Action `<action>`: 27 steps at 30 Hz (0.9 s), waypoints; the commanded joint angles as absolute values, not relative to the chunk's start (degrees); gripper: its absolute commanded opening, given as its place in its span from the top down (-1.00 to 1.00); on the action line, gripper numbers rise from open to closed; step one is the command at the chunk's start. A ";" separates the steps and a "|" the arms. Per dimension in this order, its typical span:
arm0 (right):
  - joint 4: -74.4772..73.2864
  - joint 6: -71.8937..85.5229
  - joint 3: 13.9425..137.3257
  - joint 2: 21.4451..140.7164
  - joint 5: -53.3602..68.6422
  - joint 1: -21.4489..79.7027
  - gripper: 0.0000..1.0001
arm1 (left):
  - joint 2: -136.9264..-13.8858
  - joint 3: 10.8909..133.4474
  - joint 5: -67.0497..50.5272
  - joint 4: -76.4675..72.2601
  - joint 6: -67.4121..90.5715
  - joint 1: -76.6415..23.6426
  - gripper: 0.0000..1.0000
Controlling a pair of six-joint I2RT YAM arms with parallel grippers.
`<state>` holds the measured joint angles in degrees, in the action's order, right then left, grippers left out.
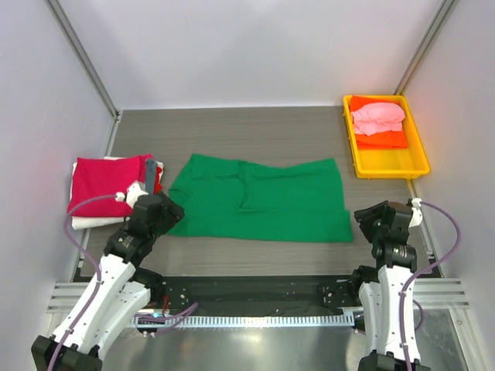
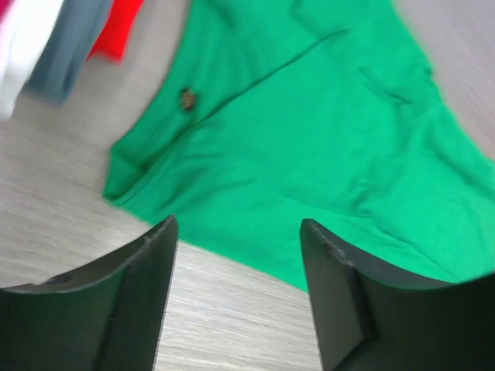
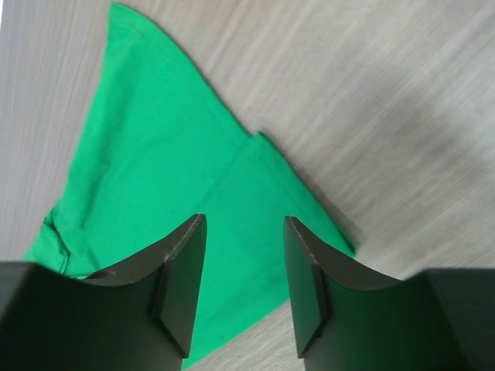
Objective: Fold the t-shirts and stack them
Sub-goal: Fold the tshirt
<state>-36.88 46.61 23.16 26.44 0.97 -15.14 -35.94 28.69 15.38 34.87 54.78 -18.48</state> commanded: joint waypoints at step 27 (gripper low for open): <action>-14.15 35.86 50.10 73.74 11.25 -9.58 0.15 | -100.71 69.43 8.61 19.52 40.69 -14.24 0.05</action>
<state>-16.14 37.26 47.72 73.21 11.33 -10.13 -99.29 66.67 8.75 22.26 41.56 -14.57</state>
